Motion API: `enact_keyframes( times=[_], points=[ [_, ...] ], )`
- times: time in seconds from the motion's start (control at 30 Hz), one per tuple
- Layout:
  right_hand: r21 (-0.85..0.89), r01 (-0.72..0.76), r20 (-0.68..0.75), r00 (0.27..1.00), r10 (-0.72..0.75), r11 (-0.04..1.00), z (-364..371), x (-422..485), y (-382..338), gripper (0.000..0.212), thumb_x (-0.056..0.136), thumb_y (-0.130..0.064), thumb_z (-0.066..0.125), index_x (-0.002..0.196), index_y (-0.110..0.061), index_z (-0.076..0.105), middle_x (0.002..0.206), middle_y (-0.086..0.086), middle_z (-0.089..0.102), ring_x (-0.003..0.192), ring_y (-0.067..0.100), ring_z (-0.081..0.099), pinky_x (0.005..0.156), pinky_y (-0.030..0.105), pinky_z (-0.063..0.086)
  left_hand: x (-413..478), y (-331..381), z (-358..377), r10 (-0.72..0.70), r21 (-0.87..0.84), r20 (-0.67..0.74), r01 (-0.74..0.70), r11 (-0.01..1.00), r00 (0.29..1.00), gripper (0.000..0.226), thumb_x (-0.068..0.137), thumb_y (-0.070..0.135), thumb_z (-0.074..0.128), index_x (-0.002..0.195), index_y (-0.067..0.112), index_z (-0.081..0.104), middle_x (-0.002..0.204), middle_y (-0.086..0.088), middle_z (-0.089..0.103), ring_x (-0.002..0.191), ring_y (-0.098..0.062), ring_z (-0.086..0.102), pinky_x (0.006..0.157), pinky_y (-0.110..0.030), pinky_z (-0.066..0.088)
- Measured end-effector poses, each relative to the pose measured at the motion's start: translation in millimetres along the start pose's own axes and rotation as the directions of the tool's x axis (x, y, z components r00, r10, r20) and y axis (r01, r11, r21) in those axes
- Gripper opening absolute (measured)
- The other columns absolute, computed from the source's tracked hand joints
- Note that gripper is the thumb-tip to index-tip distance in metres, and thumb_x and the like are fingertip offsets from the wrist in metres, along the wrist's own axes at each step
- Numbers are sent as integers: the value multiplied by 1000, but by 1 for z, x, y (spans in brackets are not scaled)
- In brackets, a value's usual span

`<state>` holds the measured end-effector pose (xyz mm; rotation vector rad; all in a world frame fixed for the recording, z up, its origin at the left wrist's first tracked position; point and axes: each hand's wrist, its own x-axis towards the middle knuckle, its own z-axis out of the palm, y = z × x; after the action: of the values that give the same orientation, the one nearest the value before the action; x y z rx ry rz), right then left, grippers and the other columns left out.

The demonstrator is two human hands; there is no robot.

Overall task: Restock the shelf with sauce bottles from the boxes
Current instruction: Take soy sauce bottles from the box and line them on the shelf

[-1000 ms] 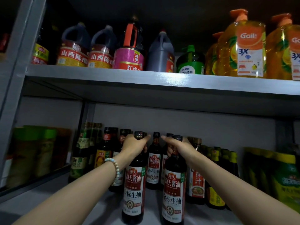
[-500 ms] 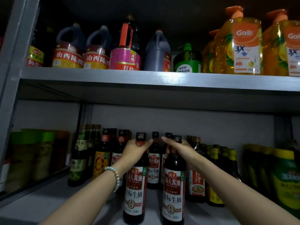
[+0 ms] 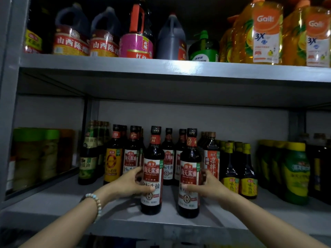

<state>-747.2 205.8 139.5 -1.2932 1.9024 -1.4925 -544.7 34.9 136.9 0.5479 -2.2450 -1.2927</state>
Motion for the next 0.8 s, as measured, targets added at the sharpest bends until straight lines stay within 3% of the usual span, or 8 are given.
enact_keyframes(
  times=[0.1,0.27,0.37,0.47,0.6,0.73,0.8],
  points=[
    [-34,-4,-41,999,3,999,7,-2,5,89,62,-19,87,133,-15,32,124,6,58,116,24,57,102,45,45,6,-3,8,10,11,-79,-10,1000,997,85,66,19,83,138,19,37,128,3,57,101,-4,62,74,-16,51],
    [-53,31,-88,996,-36,998,14,1,10,68,67,-16,84,116,-21,37,107,-5,56,109,17,57,97,37,46,25,-6,22,5,66,-195,8,998,981,92,55,30,88,134,20,40,127,2,57,112,-16,58,98,-38,48],
    [-48,32,-43,998,-34,998,10,10,14,60,70,-17,82,112,-25,39,103,-8,57,108,15,56,97,36,46,39,-5,31,19,140,-252,17,990,968,86,63,29,85,135,18,39,130,0,56,118,-16,54,99,-33,45],
    [-45,22,0,1000,-22,999,4,20,18,60,72,-17,80,121,-22,46,113,-4,62,114,18,57,101,39,45,52,-7,38,36,169,-291,14,986,956,84,67,31,83,136,17,37,134,-1,52,122,-19,51,99,-33,44],
    [-40,14,3,1000,-14,999,-1,40,28,64,73,-19,79,128,-16,47,115,-2,62,115,20,58,103,41,45,71,-14,42,27,120,-299,10,993,954,85,69,31,82,139,19,35,141,-1,47,127,-20,48,100,-33,42],
    [-54,17,-43,999,-19,998,-1,61,39,70,72,-26,81,132,-18,46,120,-2,63,111,17,60,98,37,49,89,-20,42,4,88,-282,22,996,959,83,68,29,82,138,18,39,138,0,50,126,-19,49,101,-34,43],
    [-21,15,-68,998,-16,1000,2,71,41,68,71,-25,81,129,-19,45,109,-7,63,99,12,61,84,27,53,97,-23,42,-7,70,-289,28,997,957,79,67,27,83,134,18,43,136,0,53,123,-18,51,102,-35,44]
  ],
)
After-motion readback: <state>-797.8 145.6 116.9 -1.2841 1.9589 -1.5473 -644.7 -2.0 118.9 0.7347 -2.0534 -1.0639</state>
